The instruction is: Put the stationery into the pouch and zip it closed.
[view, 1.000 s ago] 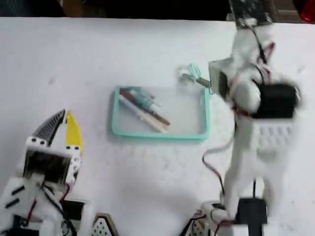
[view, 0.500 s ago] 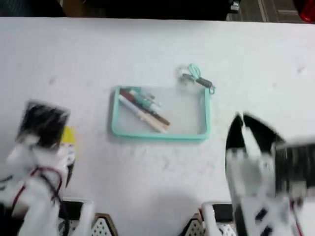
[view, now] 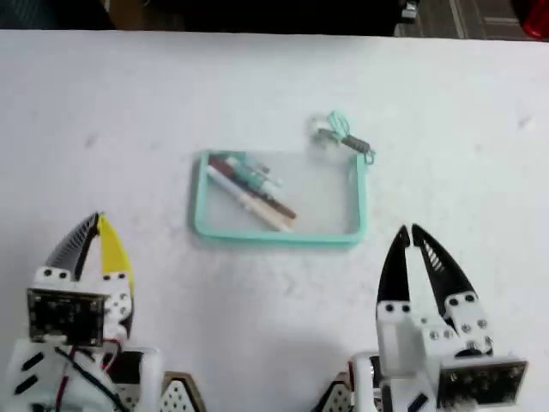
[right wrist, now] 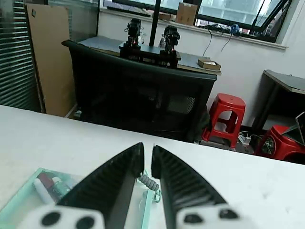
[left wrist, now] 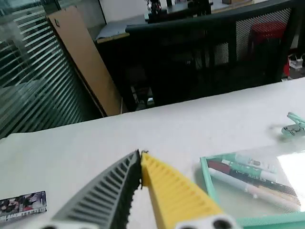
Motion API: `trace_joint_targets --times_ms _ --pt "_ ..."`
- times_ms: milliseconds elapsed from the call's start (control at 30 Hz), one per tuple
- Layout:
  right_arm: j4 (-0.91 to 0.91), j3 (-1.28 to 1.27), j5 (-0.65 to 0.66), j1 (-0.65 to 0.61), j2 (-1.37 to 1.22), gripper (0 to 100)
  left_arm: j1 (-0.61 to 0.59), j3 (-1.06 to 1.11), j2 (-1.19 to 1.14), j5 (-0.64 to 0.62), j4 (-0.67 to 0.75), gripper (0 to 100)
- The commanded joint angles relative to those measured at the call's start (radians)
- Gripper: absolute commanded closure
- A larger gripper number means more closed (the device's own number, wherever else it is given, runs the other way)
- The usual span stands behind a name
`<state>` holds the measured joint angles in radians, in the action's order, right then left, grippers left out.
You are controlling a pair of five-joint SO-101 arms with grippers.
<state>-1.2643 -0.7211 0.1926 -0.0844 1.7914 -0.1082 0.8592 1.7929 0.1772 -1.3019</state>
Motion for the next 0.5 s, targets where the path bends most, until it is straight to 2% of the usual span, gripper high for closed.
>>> trace_joint_targets --times_ms 0,133,367,467 --pt "0.067 -0.091 0.014 -0.001 -0.015 97.4 -0.012 0.143 0.024 -0.011 0.147 98" --pt "0.067 -0.226 0.014 -0.002 0.012 97.4 -0.004 0.269 0.018 -0.011 0.198 98" --pt "0.067 -0.497 0.014 -0.002 0.013 97.4 -0.012 0.644 0.018 -0.012 0.358 98" --pt "0.067 -0.614 0.014 -0.001 0.013 97.4 -0.010 0.756 0.018 -0.012 0.384 98"
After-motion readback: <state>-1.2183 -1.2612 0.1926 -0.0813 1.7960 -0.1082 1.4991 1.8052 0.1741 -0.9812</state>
